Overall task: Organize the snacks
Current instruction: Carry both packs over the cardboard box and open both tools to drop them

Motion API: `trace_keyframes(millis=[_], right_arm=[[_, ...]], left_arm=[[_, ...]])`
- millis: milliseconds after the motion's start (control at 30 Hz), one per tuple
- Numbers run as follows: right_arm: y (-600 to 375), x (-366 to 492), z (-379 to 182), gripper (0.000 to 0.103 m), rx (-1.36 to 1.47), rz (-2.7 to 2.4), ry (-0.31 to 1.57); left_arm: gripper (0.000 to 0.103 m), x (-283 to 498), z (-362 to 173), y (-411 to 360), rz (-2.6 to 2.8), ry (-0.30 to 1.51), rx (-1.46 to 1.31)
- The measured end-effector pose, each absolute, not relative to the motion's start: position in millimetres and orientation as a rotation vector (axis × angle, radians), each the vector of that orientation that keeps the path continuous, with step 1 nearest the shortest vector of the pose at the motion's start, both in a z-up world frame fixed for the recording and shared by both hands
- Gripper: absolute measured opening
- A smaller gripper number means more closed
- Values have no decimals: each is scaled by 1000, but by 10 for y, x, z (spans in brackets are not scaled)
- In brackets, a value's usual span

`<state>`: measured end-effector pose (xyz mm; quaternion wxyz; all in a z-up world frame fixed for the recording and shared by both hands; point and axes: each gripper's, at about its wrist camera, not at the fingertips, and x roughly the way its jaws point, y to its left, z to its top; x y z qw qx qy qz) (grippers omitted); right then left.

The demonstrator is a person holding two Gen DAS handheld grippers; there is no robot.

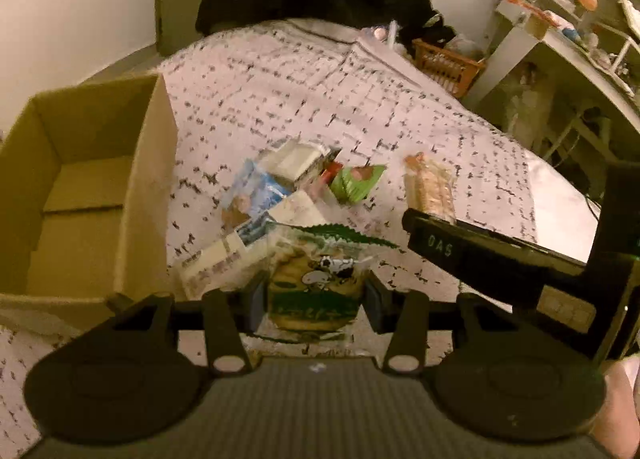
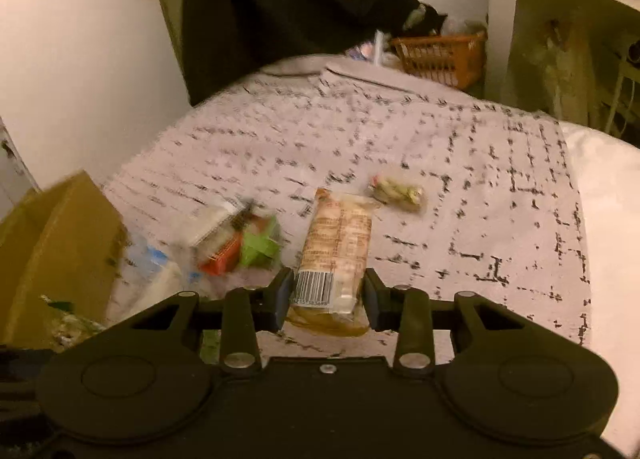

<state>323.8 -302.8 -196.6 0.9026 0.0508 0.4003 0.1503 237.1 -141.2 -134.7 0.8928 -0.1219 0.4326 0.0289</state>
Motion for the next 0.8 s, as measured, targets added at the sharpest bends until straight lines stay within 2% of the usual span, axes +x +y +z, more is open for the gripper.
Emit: trace_keyframes(millis=[233,667,800], right_arm=[[-2963,3021,-1782,37,144,347,813],[-2667,2555,-1143,36,109,516,599],[-2584,2495,-1065,36,112,532,590]], left_arm=[[47,2205,-1100,-1270,78,878,-231],[47,1664,-544,-1055,76,808,-184],[47,1531,-395,-952,86,762,-197]])
